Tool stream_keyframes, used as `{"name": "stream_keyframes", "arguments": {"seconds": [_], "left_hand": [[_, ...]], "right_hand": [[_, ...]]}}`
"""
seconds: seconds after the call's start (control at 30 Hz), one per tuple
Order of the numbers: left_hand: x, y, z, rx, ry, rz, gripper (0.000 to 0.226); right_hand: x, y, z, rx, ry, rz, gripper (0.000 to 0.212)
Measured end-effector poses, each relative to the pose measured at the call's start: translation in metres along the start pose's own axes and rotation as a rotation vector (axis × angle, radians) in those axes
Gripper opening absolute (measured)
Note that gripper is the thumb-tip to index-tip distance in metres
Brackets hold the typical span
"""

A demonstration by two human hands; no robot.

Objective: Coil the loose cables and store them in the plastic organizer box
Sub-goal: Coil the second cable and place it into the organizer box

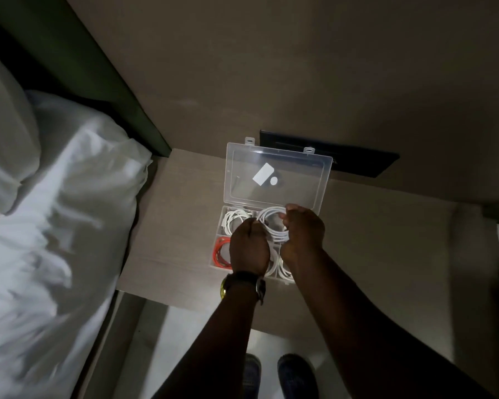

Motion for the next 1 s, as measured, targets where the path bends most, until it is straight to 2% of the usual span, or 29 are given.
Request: {"name": "stream_keyframes", "arguments": {"seconds": [0.03,0.13,0.23,0.33,0.47,0.53,0.63,0.73,0.83,0.93,1.0], "left_hand": [[0.001,-0.009,-0.002,-0.043,-0.038,-0.013,0.026],[-0.003,-0.030,-0.005,-0.136,-0.086,0.042,0.022],[-0.006,-0.032,-0.008,-0.155,0.228,-0.120,0.026],[-0.011,-0.031,-0.009,-0.183,0.566,-0.304,0.014],[-0.015,-0.033,-0.004,-0.143,0.775,-0.451,0.017],[-0.015,-0.031,-0.003,-0.127,0.803,-0.476,0.020],[-0.015,-0.029,-0.003,-0.083,0.797,-0.446,0.019],[-0.015,-0.027,-0.003,-0.061,0.705,-0.376,0.012],[-0.019,-0.028,-0.003,-0.022,0.583,-0.304,0.024],[-0.026,-0.031,-0.002,0.039,0.308,-0.099,0.029],[-0.026,-0.030,-0.003,0.059,0.112,0.083,0.028]], "right_hand": [[0.001,-0.012,0.006,0.037,-0.056,-0.005,0.017],[0.011,-0.025,0.024,0.089,0.036,-0.108,0.016],[0.024,-0.027,0.033,0.120,0.216,-0.224,0.015],[0.032,-0.025,0.031,0.084,0.245,-0.267,0.015],[0.036,-0.018,0.020,0.021,0.332,-0.383,0.012],[0.035,-0.017,0.013,-0.007,0.438,-0.414,0.008],[0.033,-0.017,0.001,-0.099,0.688,-0.460,0.021],[0.026,-0.018,-0.013,-0.188,0.874,-0.502,0.024],[0.017,-0.022,-0.020,-0.183,1.019,-0.549,0.021],[0.017,-0.027,-0.021,-0.236,1.172,-0.552,0.025],[0.016,-0.029,-0.021,-0.305,1.291,-0.545,0.037]]}}
Point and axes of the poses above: each hand's wrist, its own y-axis away from the middle knuckle, its own z-axis out of the palm, x = y × z, the point moved 1 cm from there along -y, towards the middle knuckle, and after that the axes turned 12 degrees about -y, right-handed, at the moved point
